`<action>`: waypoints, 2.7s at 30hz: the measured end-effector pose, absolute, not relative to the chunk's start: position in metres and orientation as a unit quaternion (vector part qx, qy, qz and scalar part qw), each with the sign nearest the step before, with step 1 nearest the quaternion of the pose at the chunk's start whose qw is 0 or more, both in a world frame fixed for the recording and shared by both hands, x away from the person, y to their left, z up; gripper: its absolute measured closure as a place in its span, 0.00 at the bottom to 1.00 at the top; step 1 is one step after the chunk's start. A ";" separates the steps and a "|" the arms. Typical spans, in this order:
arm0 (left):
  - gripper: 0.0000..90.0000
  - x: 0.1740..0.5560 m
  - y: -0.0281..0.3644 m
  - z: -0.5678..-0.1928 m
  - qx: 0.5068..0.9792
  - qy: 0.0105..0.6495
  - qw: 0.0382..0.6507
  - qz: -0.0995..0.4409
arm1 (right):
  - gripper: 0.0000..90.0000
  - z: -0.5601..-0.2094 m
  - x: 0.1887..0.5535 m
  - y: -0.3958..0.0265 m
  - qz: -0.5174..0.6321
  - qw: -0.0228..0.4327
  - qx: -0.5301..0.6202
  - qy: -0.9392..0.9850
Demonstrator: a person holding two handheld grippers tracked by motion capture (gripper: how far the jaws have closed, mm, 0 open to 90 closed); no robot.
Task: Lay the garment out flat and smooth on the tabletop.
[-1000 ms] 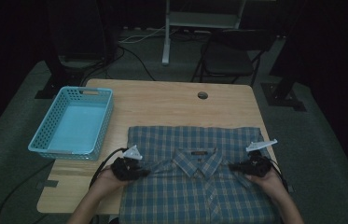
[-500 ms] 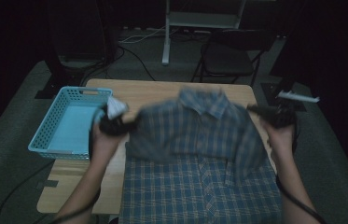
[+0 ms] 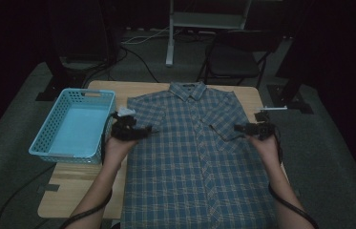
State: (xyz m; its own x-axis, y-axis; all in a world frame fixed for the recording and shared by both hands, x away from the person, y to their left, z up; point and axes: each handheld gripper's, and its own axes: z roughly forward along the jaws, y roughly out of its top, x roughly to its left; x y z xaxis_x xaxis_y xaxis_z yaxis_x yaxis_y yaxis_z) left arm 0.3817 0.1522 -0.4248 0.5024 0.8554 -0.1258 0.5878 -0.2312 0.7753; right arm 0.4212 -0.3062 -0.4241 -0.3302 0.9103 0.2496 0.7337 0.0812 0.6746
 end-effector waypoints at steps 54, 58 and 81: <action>0.00 0.284 0.120 -0.492 0.844 0.364 0.380 0.097 | 0.14 -0.494 0.251 -0.308 0.317 0.217 0.524 0.760; 0.00 0.275 0.119 -0.492 0.848 0.357 0.379 0.097 | 0.14 -0.495 0.242 -0.309 0.316 0.217 0.527 0.758; 0.00 0.228 0.121 -0.497 0.856 0.328 0.386 0.106 | 0.14 -0.495 0.188 -0.308 0.313 0.218 0.533 0.755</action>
State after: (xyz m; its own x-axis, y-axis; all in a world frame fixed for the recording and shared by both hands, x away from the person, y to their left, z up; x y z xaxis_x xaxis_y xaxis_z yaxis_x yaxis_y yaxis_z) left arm 0.2284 0.1210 -0.4965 0.7623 0.6433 -0.0714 0.4797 -0.4874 0.7296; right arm 0.1879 -0.3075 -0.4955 -0.3365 0.9417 0.0040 0.6687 0.2360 0.7051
